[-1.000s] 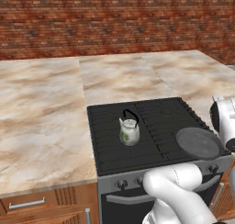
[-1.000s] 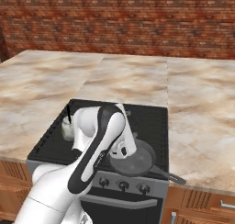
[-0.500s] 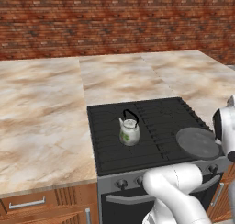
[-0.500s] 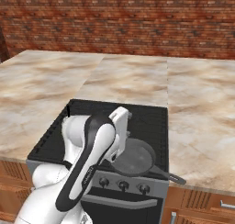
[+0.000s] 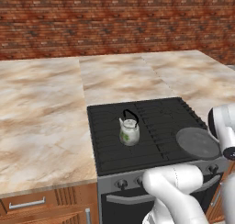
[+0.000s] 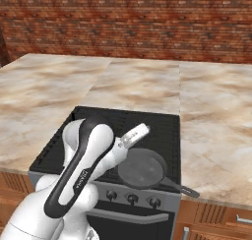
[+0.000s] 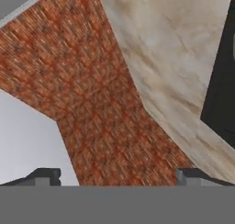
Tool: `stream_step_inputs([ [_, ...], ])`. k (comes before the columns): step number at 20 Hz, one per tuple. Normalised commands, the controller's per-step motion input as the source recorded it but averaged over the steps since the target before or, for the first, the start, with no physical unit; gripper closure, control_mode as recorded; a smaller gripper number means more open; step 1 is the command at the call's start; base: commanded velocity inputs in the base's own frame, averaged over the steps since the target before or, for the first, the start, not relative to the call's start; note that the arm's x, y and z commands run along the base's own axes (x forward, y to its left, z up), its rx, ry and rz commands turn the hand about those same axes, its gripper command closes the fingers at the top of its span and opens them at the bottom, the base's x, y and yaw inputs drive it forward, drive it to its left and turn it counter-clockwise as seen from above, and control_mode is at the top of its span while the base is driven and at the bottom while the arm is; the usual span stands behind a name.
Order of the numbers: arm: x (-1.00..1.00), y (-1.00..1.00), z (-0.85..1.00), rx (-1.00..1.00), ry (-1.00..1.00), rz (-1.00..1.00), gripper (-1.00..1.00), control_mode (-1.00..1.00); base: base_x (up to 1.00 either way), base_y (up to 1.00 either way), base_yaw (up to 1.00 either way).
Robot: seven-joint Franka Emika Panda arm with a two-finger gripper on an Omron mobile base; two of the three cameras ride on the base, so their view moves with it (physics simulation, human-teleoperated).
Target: Pick the pan from the cabinet and place it on the stove. Then turn on the stove burner for the pan.
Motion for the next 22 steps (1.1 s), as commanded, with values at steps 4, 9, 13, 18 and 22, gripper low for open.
stream_step_inputs([
  [4, -0.32, -0.4, 0.11, 0.75, -0.12, 0.06, -1.0, -1.0, 0.0, 0.0, 0.0],
  [9, -0.1, -0.16, 0.29, 0.75, -0.09, 0.01, -1.0, -1.0, 0.0, 0.0, 0.0],
  [13, -0.09, -0.09, 0.47, 0.74, -0.06, 0.02, -1.0, -1.0, 0.0, 0.0, 0.0],
  [18, -0.2, -0.1, 0.62, 0.7, -0.04, 0.02, -1.0, -1.0, 0.0, 0.0, 0.0],
  [22, -0.29, -0.11, 0.67, 0.68, -0.03, 0.02, -1.0, -1.0, 0.0, 0.0, 0.0],
])
